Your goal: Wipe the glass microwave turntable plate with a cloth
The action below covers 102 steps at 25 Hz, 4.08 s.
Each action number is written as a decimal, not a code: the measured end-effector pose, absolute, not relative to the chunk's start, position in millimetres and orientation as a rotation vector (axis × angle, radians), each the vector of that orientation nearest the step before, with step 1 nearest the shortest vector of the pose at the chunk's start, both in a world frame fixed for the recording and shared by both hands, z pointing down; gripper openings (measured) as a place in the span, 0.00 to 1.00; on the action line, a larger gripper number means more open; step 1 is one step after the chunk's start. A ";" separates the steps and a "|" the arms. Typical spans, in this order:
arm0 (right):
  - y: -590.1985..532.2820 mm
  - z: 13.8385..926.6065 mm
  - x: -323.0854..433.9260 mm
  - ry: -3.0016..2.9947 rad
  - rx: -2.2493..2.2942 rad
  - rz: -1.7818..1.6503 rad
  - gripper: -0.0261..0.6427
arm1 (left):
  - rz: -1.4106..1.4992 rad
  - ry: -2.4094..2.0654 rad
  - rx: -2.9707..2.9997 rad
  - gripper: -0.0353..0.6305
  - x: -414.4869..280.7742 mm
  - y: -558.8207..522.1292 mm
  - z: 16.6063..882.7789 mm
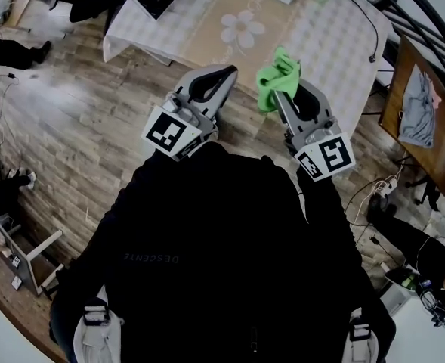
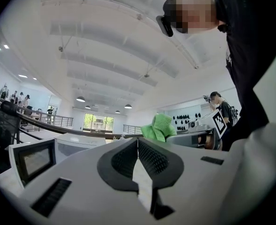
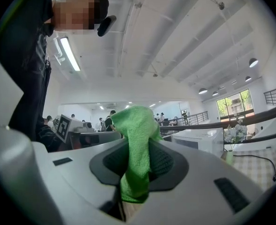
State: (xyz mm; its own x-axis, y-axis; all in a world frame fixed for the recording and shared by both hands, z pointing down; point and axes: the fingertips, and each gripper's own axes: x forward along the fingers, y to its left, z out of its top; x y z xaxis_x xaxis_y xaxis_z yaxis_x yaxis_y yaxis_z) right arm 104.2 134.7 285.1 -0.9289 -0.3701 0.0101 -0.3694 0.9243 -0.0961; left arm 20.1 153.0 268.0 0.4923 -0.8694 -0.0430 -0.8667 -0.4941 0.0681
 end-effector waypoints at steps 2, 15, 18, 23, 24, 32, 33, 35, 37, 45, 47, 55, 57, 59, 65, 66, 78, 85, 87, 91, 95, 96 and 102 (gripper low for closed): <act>116.7 285.2 90.2 3.077 -0.634 -0.156 0.19 | -0.089 -1.519 2.697 0.09 5.4 132.7 270.2; 24.3 302.7 6.8 3.085 -0.917 -0.197 0.19 | -0.033 -1.274 2.792 0.09 -72.1 35.7 285.8; 13.4 304.8 -7.5 3.079 -0.976 -0.200 0.20 | -0.032 -1.215 2.808 0.09 -85.0 22.4 289.5; 2.6 312.8 -19.0 3.074 -1.074 -0.215 0.20 | -0.031 -1.134 2.832 0.09 -97.5 7.7 294.6; 0.9 315.6 -20.2 3.078 -1.090 -0.217 0.20 | -0.026 -1.124 2.833 0.09 -99.7 5.2 296.5; -24.4 348.3 -19.7 3.132 -1.176 -0.278 0.20 | 0.001 -1.086 2.823 0.09 -105.6 -19.8 311.1; -28.3 349.7 -19.6 3.135 -1.182 -0.281 0.20 | 0.005 -1.087 2.823 0.09 -105.9 -22.0 311.0; -36.8 353.9 -19.7 3.150 -1.186 -0.270 0.20 | 0.014 -1.097 2.829 0.09 -105.7 -26.8 311.2; -48.4 361.3 -19.1 3.173 -1.186 -0.249 0.20 | 0.035 -1.120 2.843 0.09 -105.0 -34.5 313.6; -94.7 408.8 -19.6 3.349 -1.162 -0.238 0.21 | 0.054 -1.201 2.750 0.09 -104.2 -74.1 341.8; -102.7 424.4 -20.3 3.402 -1.145 -0.233 0.21 | 0.063 -1.233 2.746 0.09 -104.2 -82.4 348.3; -134.8 477.8 -28.3 3.526 -1.066 -0.267 0.21 | 0.077 -1.318 2.714 0.09 -105.3 -110.8 372.0; -141.7 488.0 -30.5 3.550 -1.044 -0.273 0.21 | 0.082 -1.334 2.700 0.09 -104.7 -116.3 377.8; -148.2 497.6 -33.4 3.583 -1.009 -0.264 0.21 | 0.096 -1.354 2.699 0.09 -103.7 -122.2 383.8; -168.4 529.6 -44.5 3.699 -0.908 -0.199 0.19 | 0.121 -1.378 2.670 0.08 -100.4 -139.2 404.3; -171.0 537.5 -46.4 3.724 -0.894 -0.187 0.19 | 0.120 -1.379 2.663 0.08 -100.2 -141.5 408.1; -186.8 623.4 -61.6 3.984 -0.731 -0.149 0.20 | 0.173 -1.420 2.606 0.08 -101.4 -153.2 450.1; -198.5 648.6 -69.8 4.097 -0.707 0.029 0.20 | 0.177 -1.451 2.569 0.08 -108.4 -154.3 461.2; -194.8 660.0 -69.2 4.147 -0.663 0.052 0.19 | 0.180 -1.453 2.565 0.08 -110.2 -153.3 463.3; -186.0 672.9 -69.5 4.187 -0.609 0.022 0.19 | 0.182 -1.466 2.555 0.08 -115.5 -150.3 464.9; -179.2 673.4 -73.2 4.194 -0.552 -0.016 0.19 | 0.185 -1.469 2.552 0.08 -118.9 -144.7 466.2; -176.3 673.5 -75.4 4.200 -0.520 -0.014 0.19 | 0.186 -1.470 2.550 0.08 -119.8 -143.4 466.5; -148.9 673.2 -88.7 4.231 -0.322 -0.042 0.18 | 0.184 -1.475 2.543 0.08 -124.1 -134.8 464.8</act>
State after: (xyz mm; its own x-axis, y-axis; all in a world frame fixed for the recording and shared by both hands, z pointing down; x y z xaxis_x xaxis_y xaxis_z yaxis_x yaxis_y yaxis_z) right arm -88.7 -148.9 673.2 -0.4439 -0.1011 0.8904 -0.1188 0.9915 0.0533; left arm -124.1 -134.8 464.8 0.4953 -0.8443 0.2046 -0.8687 -0.4839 0.1062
